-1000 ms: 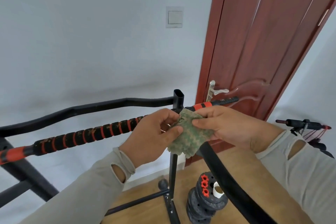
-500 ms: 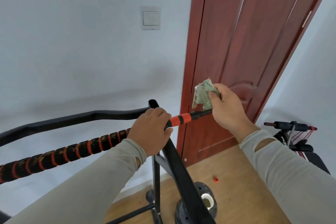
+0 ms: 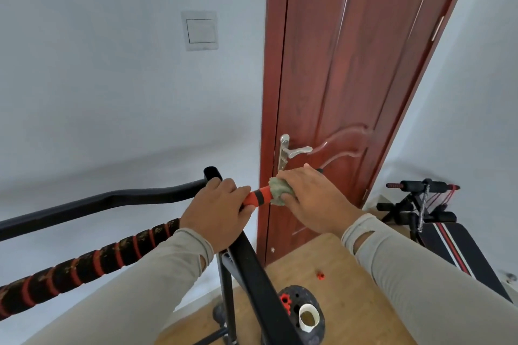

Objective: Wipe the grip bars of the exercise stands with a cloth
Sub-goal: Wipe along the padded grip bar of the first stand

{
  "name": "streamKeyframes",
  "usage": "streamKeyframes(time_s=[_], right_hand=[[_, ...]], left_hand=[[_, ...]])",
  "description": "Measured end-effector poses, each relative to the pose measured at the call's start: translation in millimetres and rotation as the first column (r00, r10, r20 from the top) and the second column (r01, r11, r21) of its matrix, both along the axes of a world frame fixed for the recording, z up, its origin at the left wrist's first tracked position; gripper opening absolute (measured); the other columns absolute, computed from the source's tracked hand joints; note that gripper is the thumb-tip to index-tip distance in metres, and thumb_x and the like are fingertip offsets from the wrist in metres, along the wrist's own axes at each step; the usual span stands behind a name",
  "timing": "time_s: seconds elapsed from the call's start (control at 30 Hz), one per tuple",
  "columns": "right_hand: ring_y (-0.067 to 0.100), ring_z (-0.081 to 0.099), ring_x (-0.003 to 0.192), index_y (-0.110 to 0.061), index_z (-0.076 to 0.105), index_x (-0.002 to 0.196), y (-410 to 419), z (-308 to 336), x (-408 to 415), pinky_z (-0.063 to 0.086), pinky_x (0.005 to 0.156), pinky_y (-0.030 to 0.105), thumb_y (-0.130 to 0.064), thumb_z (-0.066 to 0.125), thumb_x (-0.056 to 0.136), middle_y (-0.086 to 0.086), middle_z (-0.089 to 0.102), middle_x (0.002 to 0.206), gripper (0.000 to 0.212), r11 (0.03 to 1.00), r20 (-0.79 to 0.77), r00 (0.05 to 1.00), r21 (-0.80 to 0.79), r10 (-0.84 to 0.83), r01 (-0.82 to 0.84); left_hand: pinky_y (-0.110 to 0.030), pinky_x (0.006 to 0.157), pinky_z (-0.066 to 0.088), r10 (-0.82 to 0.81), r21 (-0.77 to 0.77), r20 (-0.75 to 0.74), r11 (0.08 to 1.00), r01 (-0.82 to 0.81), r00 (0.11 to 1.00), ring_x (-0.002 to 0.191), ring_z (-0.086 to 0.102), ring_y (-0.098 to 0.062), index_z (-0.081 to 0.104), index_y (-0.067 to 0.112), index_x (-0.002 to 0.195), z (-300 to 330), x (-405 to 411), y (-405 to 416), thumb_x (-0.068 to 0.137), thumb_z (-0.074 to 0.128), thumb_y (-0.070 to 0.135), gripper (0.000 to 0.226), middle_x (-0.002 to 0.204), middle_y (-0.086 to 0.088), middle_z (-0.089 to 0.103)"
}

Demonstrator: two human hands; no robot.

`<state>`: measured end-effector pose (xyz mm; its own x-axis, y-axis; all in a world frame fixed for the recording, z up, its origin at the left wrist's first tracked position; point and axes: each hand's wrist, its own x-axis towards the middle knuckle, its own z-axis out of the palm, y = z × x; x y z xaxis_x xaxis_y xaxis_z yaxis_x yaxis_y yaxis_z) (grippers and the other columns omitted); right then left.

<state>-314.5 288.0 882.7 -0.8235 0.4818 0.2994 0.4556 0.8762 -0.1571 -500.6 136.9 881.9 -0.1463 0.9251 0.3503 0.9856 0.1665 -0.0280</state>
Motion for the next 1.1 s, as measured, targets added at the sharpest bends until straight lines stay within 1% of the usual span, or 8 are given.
streamKeyframes(time_s=[0.07,0.17,0.33,0.47,0.73,0.83,0.97,1.1], right_hand=[[0.014,0.054,0.125,-0.023,0.05,0.147,3,-5,-1,0.033,0.121,0.041,-0.031,0.056,0.102,-0.008,0.063,0.134,0.046,0.993,0.063,0.998,0.115,0.017,-0.024],[0.015,0.059,0.122,-0.022,0.058,0.14,13,-9,2,0.039,0.118,0.042,-0.022,0.066,0.095,-0.008,0.066,0.13,0.046,0.961,0.101,0.993,0.264,0.06,-0.085],[0.014,0.061,0.103,-0.031,0.065,0.107,49,5,14,0.046,0.105,0.037,-0.012,0.065,0.09,-0.013,0.067,0.105,0.025,0.967,0.182,0.981,0.254,-0.068,0.019],[0.022,0.062,0.087,-0.032,0.046,0.083,68,25,12,0.049,0.078,0.039,-0.016,0.05,0.096,-0.01,0.054,0.084,0.022,0.964,0.281,0.923,0.117,-0.262,0.238],[0.015,0.056,0.076,-0.026,0.056,0.086,-9,11,-22,0.042,0.085,0.031,-0.017,0.046,0.103,-0.008,0.061,0.079,0.022,1.0,0.004,1.0,0.003,-0.019,0.019],[0.012,0.059,0.088,-0.029,0.057,0.094,3,1,-15,0.044,0.097,0.031,-0.013,0.052,0.099,-0.012,0.064,0.092,0.018,0.993,0.063,0.996,0.096,0.064,-0.07],[0.013,0.06,0.105,-0.03,0.062,0.121,48,3,18,0.048,0.103,0.036,-0.011,0.061,0.093,-0.013,0.066,0.115,0.034,0.971,0.19,0.981,0.239,-0.044,-0.002],[0.015,0.063,0.085,-0.034,0.06,0.088,69,31,21,0.05,0.087,0.035,-0.008,0.057,0.089,-0.012,0.066,0.089,0.026,0.933,0.303,0.9,0.271,-0.315,0.235]], left_hand=[[-0.035,0.089,0.049,-0.012,0.004,0.054,1.0,0.012,0.998,0.085,0.051,-0.02,0.065,0.025,0.125,-1,-1,0,0.1,0.044,0.049,0.04,0.098,0.005,0.064],[-0.031,0.1,0.04,-0.027,-0.022,0.167,0.999,0.031,0.986,0.098,0.048,-0.017,0.061,0.028,0.13,-1,-4,1,0.102,0.043,0.048,0.039,0.108,0.007,0.061],[-0.028,0.099,0.044,-0.02,-0.018,0.292,0.999,0.027,0.956,0.105,0.053,-0.013,0.055,0.027,0.138,-5,-3,1,0.103,0.045,0.045,0.041,0.113,0.009,0.061],[-0.03,0.1,0.045,-0.013,-0.019,0.306,1.0,0.02,0.952,0.106,0.055,-0.014,0.055,0.026,0.139,-4,-2,1,0.103,0.045,0.044,0.042,0.115,0.007,0.062],[-0.03,0.099,0.046,-0.021,-0.022,0.309,0.999,0.029,0.951,0.106,0.056,-0.015,0.058,0.024,0.134,-1,-2,2,0.103,0.045,0.045,0.039,0.114,0.005,0.063],[-0.03,0.1,0.045,-0.022,-0.028,0.308,0.999,0.032,0.951,0.105,0.055,-0.015,0.058,0.024,0.134,-1,-3,3,0.103,0.046,0.045,0.04,0.113,0.005,0.063],[-0.028,0.1,0.044,-0.02,-0.034,0.318,0.999,0.032,0.948,0.106,0.054,-0.014,0.055,0.027,0.139,-2,-4,3,0.103,0.046,0.046,0.042,0.114,0.007,0.063],[-0.027,0.098,0.043,-0.02,-0.045,0.311,0.998,0.036,0.95,0.104,0.052,-0.013,0.053,0.027,0.14,-2,-5,3,0.103,0.045,0.046,0.043,0.112,0.007,0.061]])
